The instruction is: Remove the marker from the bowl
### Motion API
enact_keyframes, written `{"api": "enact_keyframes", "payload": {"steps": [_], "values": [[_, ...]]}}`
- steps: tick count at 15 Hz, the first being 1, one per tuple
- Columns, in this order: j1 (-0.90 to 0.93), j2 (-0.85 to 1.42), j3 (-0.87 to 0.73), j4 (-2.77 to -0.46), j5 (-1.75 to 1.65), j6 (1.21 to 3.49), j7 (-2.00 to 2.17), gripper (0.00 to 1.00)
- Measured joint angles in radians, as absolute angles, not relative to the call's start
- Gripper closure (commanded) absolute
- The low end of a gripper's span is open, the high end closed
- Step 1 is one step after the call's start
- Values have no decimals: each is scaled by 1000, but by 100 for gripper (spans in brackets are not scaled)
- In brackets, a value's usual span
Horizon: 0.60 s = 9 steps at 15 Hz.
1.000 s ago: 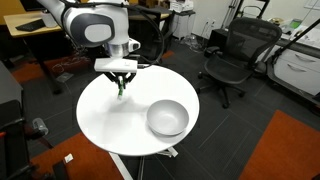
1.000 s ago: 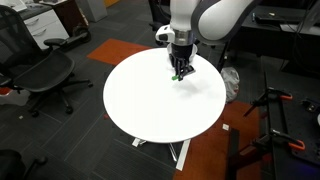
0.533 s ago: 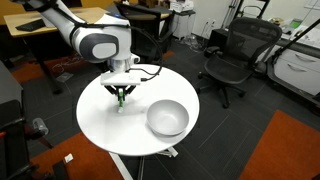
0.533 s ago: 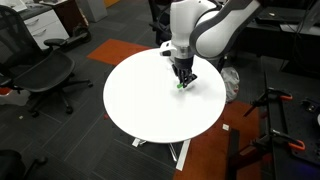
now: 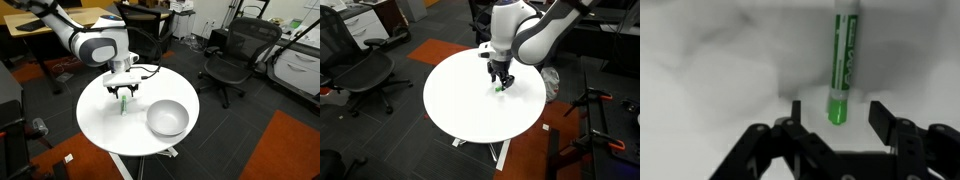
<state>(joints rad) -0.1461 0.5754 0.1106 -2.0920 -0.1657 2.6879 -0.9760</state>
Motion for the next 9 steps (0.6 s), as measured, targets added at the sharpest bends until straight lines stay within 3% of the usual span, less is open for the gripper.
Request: {"api": "enact_keyframes", "payload": {"steps": [9], "values": [[-96,237,91,-2309,-202,2765,-860,0]]}}
